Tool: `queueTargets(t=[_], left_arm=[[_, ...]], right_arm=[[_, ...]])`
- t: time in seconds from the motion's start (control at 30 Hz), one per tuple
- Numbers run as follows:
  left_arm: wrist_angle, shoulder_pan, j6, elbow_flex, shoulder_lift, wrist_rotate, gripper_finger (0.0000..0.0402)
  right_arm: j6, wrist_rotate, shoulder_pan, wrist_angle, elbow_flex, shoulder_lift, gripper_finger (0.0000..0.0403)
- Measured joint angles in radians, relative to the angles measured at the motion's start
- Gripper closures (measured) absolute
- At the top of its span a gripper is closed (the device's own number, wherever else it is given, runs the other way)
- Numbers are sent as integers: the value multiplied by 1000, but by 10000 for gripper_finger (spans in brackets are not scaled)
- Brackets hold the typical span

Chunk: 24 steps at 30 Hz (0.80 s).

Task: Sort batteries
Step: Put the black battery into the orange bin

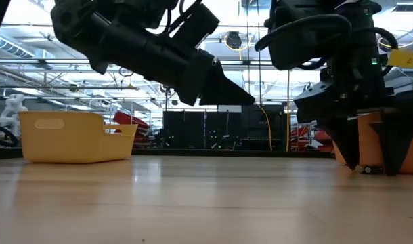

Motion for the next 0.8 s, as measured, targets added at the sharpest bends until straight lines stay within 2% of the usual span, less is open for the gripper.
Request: queueTargets(t=[0.13, 0.47, 0.8], left_arm=[[2, 18, 5, 0, 0, 3, 230], [11, 32, 5, 0, 0, 36, 230], [-27, 25, -12, 0, 0, 36, 230]], right_arm=[[-34, -30, -24, 9, -2, 6, 209], [-88, -63, -62, 29, -5, 7, 355], [-110, -65, -63, 42, -7, 7, 360]])
